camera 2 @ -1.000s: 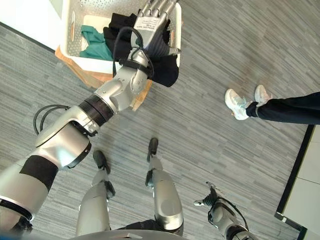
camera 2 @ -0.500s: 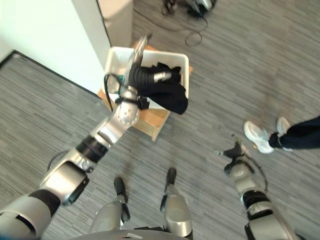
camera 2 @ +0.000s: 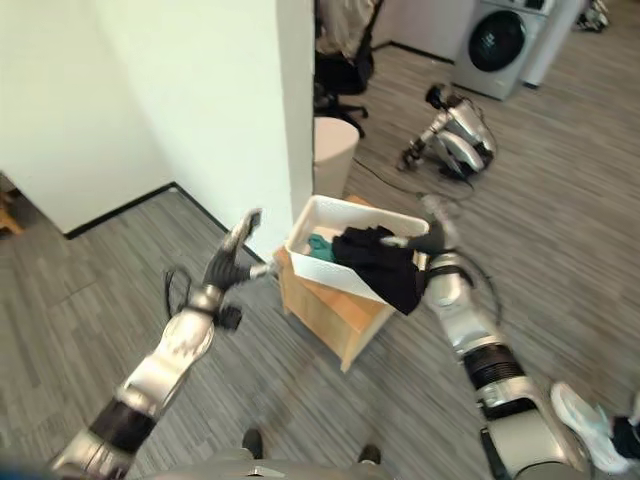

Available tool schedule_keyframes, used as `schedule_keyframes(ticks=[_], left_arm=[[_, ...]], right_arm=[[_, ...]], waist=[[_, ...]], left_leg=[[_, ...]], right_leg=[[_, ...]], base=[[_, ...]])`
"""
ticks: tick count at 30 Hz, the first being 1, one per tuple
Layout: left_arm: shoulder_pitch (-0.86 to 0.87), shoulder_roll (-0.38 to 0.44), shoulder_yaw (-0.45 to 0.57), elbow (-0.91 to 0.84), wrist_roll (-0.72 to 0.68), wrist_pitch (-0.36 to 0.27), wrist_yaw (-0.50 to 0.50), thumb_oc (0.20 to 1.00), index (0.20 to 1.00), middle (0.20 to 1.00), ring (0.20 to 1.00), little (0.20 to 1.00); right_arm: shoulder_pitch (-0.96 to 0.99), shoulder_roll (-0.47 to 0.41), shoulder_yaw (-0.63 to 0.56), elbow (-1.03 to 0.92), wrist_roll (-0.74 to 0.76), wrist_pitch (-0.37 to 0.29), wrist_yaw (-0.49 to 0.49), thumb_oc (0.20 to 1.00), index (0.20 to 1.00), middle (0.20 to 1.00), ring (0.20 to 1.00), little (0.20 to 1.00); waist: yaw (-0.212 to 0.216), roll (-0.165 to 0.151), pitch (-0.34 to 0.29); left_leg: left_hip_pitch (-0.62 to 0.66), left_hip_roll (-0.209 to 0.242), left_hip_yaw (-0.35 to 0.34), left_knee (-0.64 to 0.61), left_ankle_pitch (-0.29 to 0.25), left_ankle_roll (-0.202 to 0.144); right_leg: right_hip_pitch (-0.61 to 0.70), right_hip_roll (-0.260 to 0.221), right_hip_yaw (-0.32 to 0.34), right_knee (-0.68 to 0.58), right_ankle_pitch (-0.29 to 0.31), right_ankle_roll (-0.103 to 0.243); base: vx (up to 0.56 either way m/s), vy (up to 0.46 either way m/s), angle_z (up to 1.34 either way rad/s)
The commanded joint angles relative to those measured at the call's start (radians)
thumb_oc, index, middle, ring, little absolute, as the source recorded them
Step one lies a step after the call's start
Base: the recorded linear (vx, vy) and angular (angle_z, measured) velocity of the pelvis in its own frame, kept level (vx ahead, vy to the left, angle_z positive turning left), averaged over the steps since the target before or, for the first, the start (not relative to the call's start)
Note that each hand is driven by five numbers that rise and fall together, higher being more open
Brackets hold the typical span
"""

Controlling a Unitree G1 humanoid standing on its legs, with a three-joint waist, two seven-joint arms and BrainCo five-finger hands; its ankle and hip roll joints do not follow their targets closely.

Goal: Pick up bed clothes into laundry basket.

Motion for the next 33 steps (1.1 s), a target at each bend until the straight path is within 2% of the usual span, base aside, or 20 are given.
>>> schedule_keyframes(ticks=[1,3,7,8,10,11,13,14,16,17,19,21,22,23,26,28,29,30,31,33], left_arm=[[0.060,0.046,0.093,-0.041,-0.134,-0.074,-0.052,1.000,1.000,1.000,1.000,1.000],[0.150,0.023,0.239,-0.033,-0.087,-0.077,-0.011,1.000,1.000,1.000,1.000,1.000],[0.178,0.047,0.365,-0.020,-0.045,-0.064,-0.007,1.000,1.000,1.000,1.000,1.000],[0.172,0.060,0.370,-0.014,-0.041,-0.060,-0.005,1.000,1.000,1.000,1.000,1.000],[0.196,0.050,0.369,0.007,-0.038,-0.058,0.000,1.000,1.000,1.000,1.000,1.000],[0.185,0.048,0.357,0.017,-0.040,-0.057,0.004,1.000,1.000,1.000,1.000,1.000],[0.162,0.050,0.334,0.035,-0.037,-0.060,0.025,1.000,1.000,1.000,1.000,1.000],[0.153,0.046,0.327,0.038,-0.037,-0.064,0.035,1.000,1.000,1.000,1.000,1.000],[0.114,0.050,0.307,0.030,-0.041,-0.071,0.077,1.000,1.000,1.000,1.000,1.000],[0.087,0.047,0.296,0.027,-0.059,-0.079,0.090,1.000,1.000,1.000,1.000,1.000],[0.063,0.040,0.278,0.028,-0.108,-0.100,0.089,1.000,1.000,1.000,1.000,1.000],[0.051,0.039,0.267,0.031,-0.144,-0.113,0.085,1.000,1.000,1.000,1.000,1.000],[0.051,0.039,0.267,0.031,-0.144,-0.113,0.085,1.000,1.000,1.000,1.000,1.000],[0.036,0.042,0.265,0.051,-0.224,-0.118,0.086,1.000,1.000,1.000,1.000,1.000],[0.069,0.031,0.307,0.046,-0.279,-0.134,0.075,1.000,1.000,1.000,1.000,1.000],[0.095,-0.011,0.339,0.038,-0.326,-0.133,0.078,1.000,1.000,1.000,1.000,1.000],[0.099,-0.032,0.338,0.041,-0.339,-0.136,0.071,1.000,1.000,1.000,1.000,1.000],[0.098,-0.032,0.340,0.041,-0.339,-0.136,0.071,1.000,1.000,1.000,1.000,1.000],[0.098,-0.031,0.340,0.049,-0.321,-0.132,0.058,1.000,1.000,1.000,1.000,1.000],[0.107,-0.028,0.340,0.048,-0.316,-0.131,0.038,1.000,1.000,1.000,1.000,1.000]], right_arm=[[-0.288,-0.112,-0.074,-0.203,0.122,-0.028,0.070,1.000,1.000,1.000,1.000,1.000],[0.053,-0.023,-0.028,-0.454,-0.013,-0.082,0.100,1.000,1.000,1.000,1.000,1.000],[0.237,-0.016,-0.066,-0.552,-0.177,-0.099,0.131,1.000,1.000,1.000,1.000,1.000],[0.262,-0.007,-0.082,-0.564,-0.191,-0.096,0.122,1.000,1.000,1.000,1.000,1.000],[0.305,0.015,-0.090,-0.582,-0.199,-0.095,0.130,1.000,1.000,1.000,1.000,1.000],[0.316,0.028,-0.096,-0.560,-0.197,-0.100,0.117,1.000,1.000,1.000,1.000,1.000],[0.310,0.054,-0.076,-0.543,-0.187,-0.094,0.119,1.000,1.000,1.000,1.000,1.000],[0.316,0.054,-0.074,-0.536,-0.193,-0.092,0.123,1.000,1.000,1.000,1.000,1.000],[0.315,0.047,-0.077,-0.524,-0.197,-0.080,0.110,1.000,1.000,1.000,1.000,1.000],[0.316,0.040,-0.085,-0.517,-0.190,-0.076,0.098,1.000,1.000,1.000,1.000,1.000],[0.328,0.032,-0.094,-0.502,-0.156,-0.076,0.086,1.000,1.000,1.000,1.000,1.000],[0.330,0.040,-0.098,-0.478,-0.124,-0.070,0.078,1.000,1.000,1.000,1.000,1.000],[0.330,0.040,-0.098,-0.478,-0.124,-0.070,0.078,1.000,1.000,1.000,1.000,1.000],[0.330,0.040,-0.099,-0.450,-0.057,-0.054,0.071,1.000,1.000,1.000,1.000,1.000],[0.310,0.046,-0.076,-0.396,-0.052,-0.049,0.089,1.000,1.000,1.000,1.000,1.000],[0.298,0.047,-0.068,-0.366,-0.059,-0.046,0.094,1.000,1.000,1.000,1.000,1.000],[0.290,0.040,-0.072,-0.349,-0.054,-0.049,0.093,1.000,1.000,1.000,1.000,1.000],[0.288,0.040,-0.071,-0.349,-0.054,-0.049,0.093,1.000,1.000,1.000,1.000,1.000],[0.287,0.034,-0.081,-0.358,-0.049,-0.048,0.098,1.000,1.000,1.000,1.000,1.000],[0.294,0.034,-0.088,-0.373,-0.038,-0.050,0.103,1.000,1.000,1.000,1.000,1.000]], waist=[[0.094,-0.020,-0.007],[0.059,-0.019,0.039],[-0.026,-0.020,0.038],[-0.034,-0.016,0.027],[-0.012,-0.010,0.002],[-0.006,-0.020,-0.006],[-0.017,-0.026,0.010],[-0.031,-0.024,0.018],[-0.074,-0.011,0.040],[-0.093,-0.005,0.042],[-0.109,-0.017,0.044],[-0.127,-0.030,0.035],[-0.129,-0.030,0.035],[-0.140,-0.049,0.041],[-0.105,-0.054,0.040],[-0.088,-0.044,0.041],[-0.114,-0.062,0.064],[-0.113,-0.060,0.063],[-0.144,-0.086,0.062],[-0.144,-0.096,0.068]], left_leg=[[-0.040,0.058,-0.020,0.029,0.017,-0.038],[-0.118,0.065,0.107,0.140,0.016,-0.041],[-0.095,0.236,0.689,0.308,-0.034,0.031],[-0.067,0.241,0.731,0.298,-0.050,0.051],[-0.058,0.177,0.678,0.218,-0.049,0.067],[-0.036,0.116,0.651,0.149,-0.055,0.089],[0.020,0.037,0.562,0.066,-0.089,0.119],[0.038,0.013,0.510,0.026,-0.090,0.125],[0.023,0.030,0.409,0.011,-0.061,0.114],[-0.007,0.046,0.335,0.011,-0.040,0.098],[-0.043,0.039,0.212,0.011,-0.041,0.081],[-0.085,0.028,0.083,0.011,-0.040,0.061],[-0.085,0.027,0.082,0.011,-0.041,0.062],[-0.114,-0.016,-0.078,0.011,-0.024,0.051],[-0.107,0.008,-0.064,0.011,-0.010,0.016],[-0.107,0.043,-0.037,0.013,0.026,-0.013],[-0.119,0.090,0.166,0.126,-0.004,-0.003],[-0.127,0.095,0.165,0.133,-0.004,-0.004],[-0.092,0.129,0.344,0.240,-0.062,0.018],[-0.092,0.122,0.346,0.334,-0.126,0.021]], right_leg=[[0.046,-0.060,-0.004,0.018,-0.131,0.077],[0.062,-0.073,-0.035,0.018,-0.143,0.075],[0.092,-0.050,-0.207,0.018,-0.180,0.008],[0.107,-0.041,-0.244,0.023,-0.182,-0.007],[0.157,-0.019,-0.304,0.059,-0.175,-0.008],[0.151,-0.047,-0.356,0.178,-0.164,0.013],[0.075,-0.138,-0.336,0.443,-0.102,0.076],[0.032,-0.160,-0.268,0.552,-0.079,0.108],[-0.107,-0.092,-0.072,0.624,-0.122,0.087],[-0.156,-0.022,0.036,0.580,-0.191,0.065],[-0.162,0.008,0.212,0.447,-0.259,0.044],[-0.149,0.040,0.419,0.294,-0.257,0.025],[-0.147,0.039,0.417,0.294,-0.258,0.025],[-0.110,0.104,0.725,0.176,-0.242,0.013],[-0.062,0.029,0.588,0.078,-0.186,0.013],[-0.002,0.039,0.531,0.018,-0.173,0.011],[0.031,0.010,0.426,0.018,-0.180,-0.002],[0.026,0.013,0.427,0.018,-0.176,-0.004],[0.014,0.007,0.362,0.018,-0.157,-0.025],[0.022,0.001,0.346,0.018,-0.157,-0.031]], base=[[-0.04,-0.034,0.28],[-0.17,-0.023,0.75],[-0.20,-0.033,2.10],[0.03,0.044,2.26],[0.16,0.219,1.78],[0.20,0.339,1.62],[0.28,0.331,2.05],[0.19,0.217,1.87],[0.01,0.018,1.71],[0.03,-0.119,1.84],[0.12,-0.247,2.53],[0.16,-0.268,2.47],[0.16,-0.354,2.42],[0.07,-0.235,2.53],[-0.02,-0.275,2.09],[-0.07,-0.246,0.94],[-0.16,-0.149,1.10],[-0.37,-0.224,1.86],[-0.22,-0.156,1.68],[-0.16,-0.143,1.17]])
